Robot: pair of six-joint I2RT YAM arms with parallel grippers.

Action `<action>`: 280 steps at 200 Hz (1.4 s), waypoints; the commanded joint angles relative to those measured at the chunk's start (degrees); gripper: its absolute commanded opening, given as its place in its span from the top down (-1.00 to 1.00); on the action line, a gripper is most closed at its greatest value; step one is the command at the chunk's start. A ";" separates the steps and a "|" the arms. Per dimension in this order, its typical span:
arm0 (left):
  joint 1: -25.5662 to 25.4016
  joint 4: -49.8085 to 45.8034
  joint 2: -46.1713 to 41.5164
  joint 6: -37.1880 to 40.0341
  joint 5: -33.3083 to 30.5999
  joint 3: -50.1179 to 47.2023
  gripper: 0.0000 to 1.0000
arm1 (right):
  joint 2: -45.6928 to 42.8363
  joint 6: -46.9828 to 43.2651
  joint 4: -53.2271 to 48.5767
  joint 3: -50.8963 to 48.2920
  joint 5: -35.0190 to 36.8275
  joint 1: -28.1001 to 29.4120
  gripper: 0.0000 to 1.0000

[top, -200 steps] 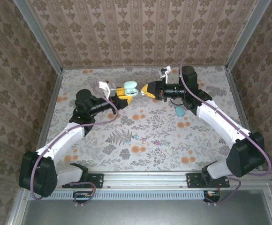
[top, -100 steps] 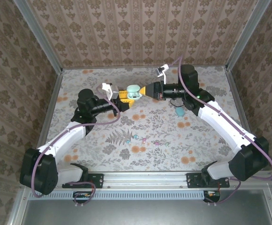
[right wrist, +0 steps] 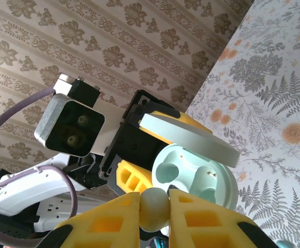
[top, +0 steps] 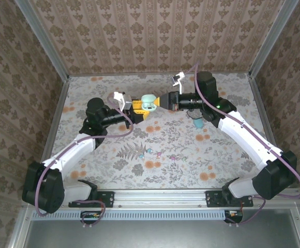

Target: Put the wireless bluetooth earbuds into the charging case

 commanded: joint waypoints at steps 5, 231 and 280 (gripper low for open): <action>-0.23 2.69 0.03 -1.12 1.69 2.11 0.39 | 1.46 -1.81 -1.06 2.33 1.26 0.48 0.61; -0.26 2.74 -0.14 -1.29 1.40 2.87 0.39 | 3.80 -2.67 -2.61 4.38 2.80 1.10 0.62; -0.25 2.71 -0.31 -1.54 1.16 2.95 0.39 | 3.56 -3.95 -4.49 4.47 2.97 1.10 0.61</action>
